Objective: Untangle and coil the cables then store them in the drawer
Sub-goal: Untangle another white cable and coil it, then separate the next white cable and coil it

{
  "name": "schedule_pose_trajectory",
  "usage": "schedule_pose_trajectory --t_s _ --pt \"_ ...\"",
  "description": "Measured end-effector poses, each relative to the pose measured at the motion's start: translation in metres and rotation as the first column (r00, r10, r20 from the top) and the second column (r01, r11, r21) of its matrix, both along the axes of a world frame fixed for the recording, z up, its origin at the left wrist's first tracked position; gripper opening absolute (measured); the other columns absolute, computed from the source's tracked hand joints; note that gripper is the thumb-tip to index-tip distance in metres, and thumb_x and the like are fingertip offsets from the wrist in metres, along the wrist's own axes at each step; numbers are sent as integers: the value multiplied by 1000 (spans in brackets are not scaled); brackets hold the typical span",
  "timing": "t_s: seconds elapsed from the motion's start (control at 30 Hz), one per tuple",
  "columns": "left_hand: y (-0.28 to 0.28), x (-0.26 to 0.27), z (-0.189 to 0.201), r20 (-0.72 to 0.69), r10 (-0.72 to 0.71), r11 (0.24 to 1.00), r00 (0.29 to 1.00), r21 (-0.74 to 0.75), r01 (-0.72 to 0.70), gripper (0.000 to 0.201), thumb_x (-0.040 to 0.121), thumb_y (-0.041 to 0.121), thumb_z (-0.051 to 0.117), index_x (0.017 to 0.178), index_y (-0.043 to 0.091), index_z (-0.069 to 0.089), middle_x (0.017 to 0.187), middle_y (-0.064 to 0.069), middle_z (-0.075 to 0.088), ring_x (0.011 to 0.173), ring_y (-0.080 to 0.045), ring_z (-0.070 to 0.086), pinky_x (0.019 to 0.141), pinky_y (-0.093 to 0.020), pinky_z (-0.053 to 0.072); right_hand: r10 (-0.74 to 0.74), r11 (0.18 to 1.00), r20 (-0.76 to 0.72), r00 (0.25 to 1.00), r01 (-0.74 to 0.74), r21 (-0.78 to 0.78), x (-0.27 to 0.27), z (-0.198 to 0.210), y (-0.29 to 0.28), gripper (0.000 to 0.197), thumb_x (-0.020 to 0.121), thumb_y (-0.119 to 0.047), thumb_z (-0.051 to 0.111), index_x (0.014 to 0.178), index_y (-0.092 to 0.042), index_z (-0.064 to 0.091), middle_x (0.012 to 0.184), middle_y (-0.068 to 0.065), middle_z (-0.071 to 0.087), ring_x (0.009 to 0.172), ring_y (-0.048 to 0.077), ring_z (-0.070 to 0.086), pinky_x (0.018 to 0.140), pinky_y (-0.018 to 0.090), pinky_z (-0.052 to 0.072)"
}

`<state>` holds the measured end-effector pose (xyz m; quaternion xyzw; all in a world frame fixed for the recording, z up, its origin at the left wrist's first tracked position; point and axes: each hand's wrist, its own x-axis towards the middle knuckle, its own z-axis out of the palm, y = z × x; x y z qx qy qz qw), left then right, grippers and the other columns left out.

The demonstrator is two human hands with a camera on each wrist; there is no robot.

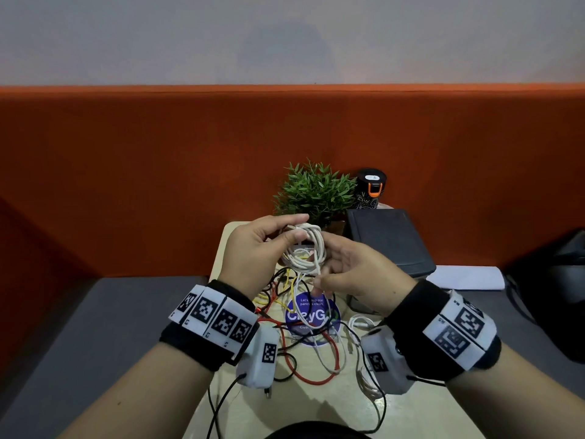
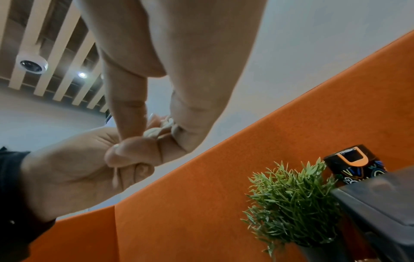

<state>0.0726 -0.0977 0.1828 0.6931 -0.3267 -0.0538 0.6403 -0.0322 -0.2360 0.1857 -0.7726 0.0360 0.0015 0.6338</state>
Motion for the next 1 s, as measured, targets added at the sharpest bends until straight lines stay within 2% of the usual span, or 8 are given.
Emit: schedule_pose_trajectory --t_s 0.1,0.2,0.3,0.43,0.53,0.77,0.87,1.0 --pt "1 2 -3 -29 -55 997 998 57 56 24 80 10 72 92 30 73 90 6 72 80 -2 64 65 -15 50 -43 999 -25 999 42 -28 -1 -9 -2 58 84 1 67 131 -28 49 106 6 69 83 21 70 83 43 56" --pt "3 3 -5 21 -122 985 992 127 119 27 77 12 75 89 36 73 91 10 71 92 0 62 80 -21 52 -146 987 -20 989 144 -76 -1 -15 -4 39 81 -12 73 117 -21 61 99 4 71 92 23 69 86 45 55" --pt "3 1 -10 20 -165 976 986 150 160 24 76 14 76 91 32 73 94 9 73 95 -2 64 85 -22 50 -189 981 -22 982 187 -43 -1 -11 -5 29 86 -21 68 115 -20 65 102 7 71 95 22 66 77 35 57" --pt "0 1 -18 -46 -169 978 985 112 173 24 73 10 78 92 23 70 86 9 71 82 -3 64 72 -16 49 -218 962 37 975 221 -158 -5 -6 -10 20 90 -18 63 103 -30 70 92 -1 74 81 11 67 69 23 54" --pt "-4 0 -25 -99 -205 970 974 113 215 22 72 9 79 87 20 66 77 6 66 66 -8 58 55 -22 47 -234 960 4 972 232 -156 -7 -14 -12 19 88 -12 66 101 -24 73 79 2 74 67 12 65 62 22 53" --pt "-1 10 -70 -165 -140 943 976 278 183 11 83 17 71 84 28 68 72 15 62 62 -3 53 60 -22 46 -438 898 -222 871 435 -61 -28 -56 -33 10 83 -1 69 90 -7 72 65 5 69 58 17 62 61 30 59" --pt "4 11 -106 -182 -149 823 972 522 224 17 90 22 63 97 37 64 78 9 58 64 -3 52 61 -24 44 -556 828 -327 764 543 -139 -48 -88 -52 7 81 -2 71 83 -8 72 61 9 66 56 18 61 66 35 59" --pt "9 6 -142 -246 -157 620 956 730 289 34 93 27 56 122 45 51 103 1 57 74 -14 56 68 -33 48 -677 727 -392 622 646 -231 -79 -120 -68 7 77 -1 73 72 -6 70 56 7 63 50 15 53 42 15 39"
